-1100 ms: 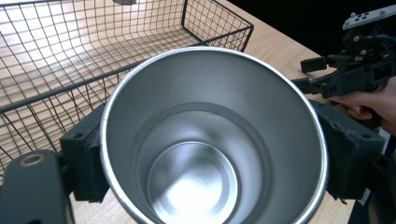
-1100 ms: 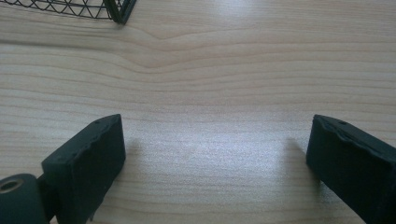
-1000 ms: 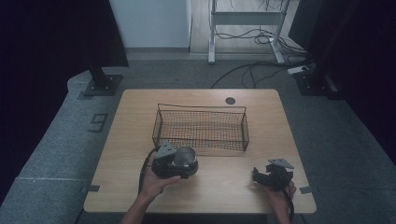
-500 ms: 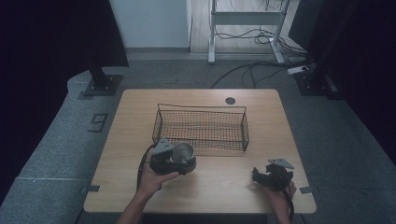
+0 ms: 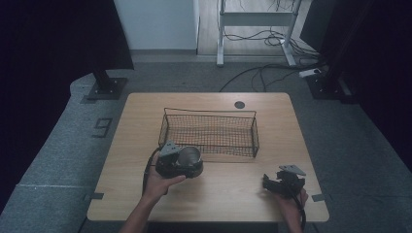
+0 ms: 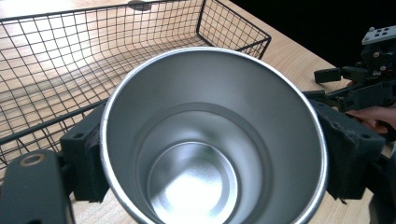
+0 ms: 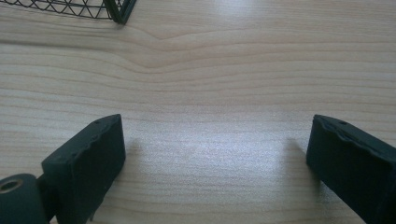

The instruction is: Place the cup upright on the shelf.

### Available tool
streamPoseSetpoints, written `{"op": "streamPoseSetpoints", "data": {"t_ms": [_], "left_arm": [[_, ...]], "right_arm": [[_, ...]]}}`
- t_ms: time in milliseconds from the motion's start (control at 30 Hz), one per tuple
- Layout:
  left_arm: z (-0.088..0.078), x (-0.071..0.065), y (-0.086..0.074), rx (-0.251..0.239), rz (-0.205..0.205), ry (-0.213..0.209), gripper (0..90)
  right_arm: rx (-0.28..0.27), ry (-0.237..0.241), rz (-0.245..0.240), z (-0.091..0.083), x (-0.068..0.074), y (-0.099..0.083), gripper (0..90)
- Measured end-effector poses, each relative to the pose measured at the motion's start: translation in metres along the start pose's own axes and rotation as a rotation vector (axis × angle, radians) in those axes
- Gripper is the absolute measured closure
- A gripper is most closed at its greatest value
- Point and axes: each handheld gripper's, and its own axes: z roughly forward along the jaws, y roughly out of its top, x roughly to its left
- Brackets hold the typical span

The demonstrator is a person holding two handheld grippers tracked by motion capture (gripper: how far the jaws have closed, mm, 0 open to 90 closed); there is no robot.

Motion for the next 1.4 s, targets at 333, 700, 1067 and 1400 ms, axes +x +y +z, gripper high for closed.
{"op": "streamPoseSetpoints", "data": {"t_ms": [333,700,1067,1400], "left_arm": [[0.001,0.001,0.006,-0.002,0.012,0.006,14.4],[0.003,0.003,0.016,0.001,0.025,0.016,14.4],[0.002,0.006,0.025,0.001,0.020,0.016,14.4],[0.002,0.004,0.039,-0.002,0.043,0.025,14.4]], "right_arm": [[0.000,0.000,0.000,0.000,0.000,0.000,4.6],[0.000,0.000,0.001,0.000,0.000,0.000,4.6],[0.000,0.000,0.001,0.000,-0.001,0.000,4.6],[0.000,-0.001,0.002,0.000,0.000,0.000,4.6]]}}
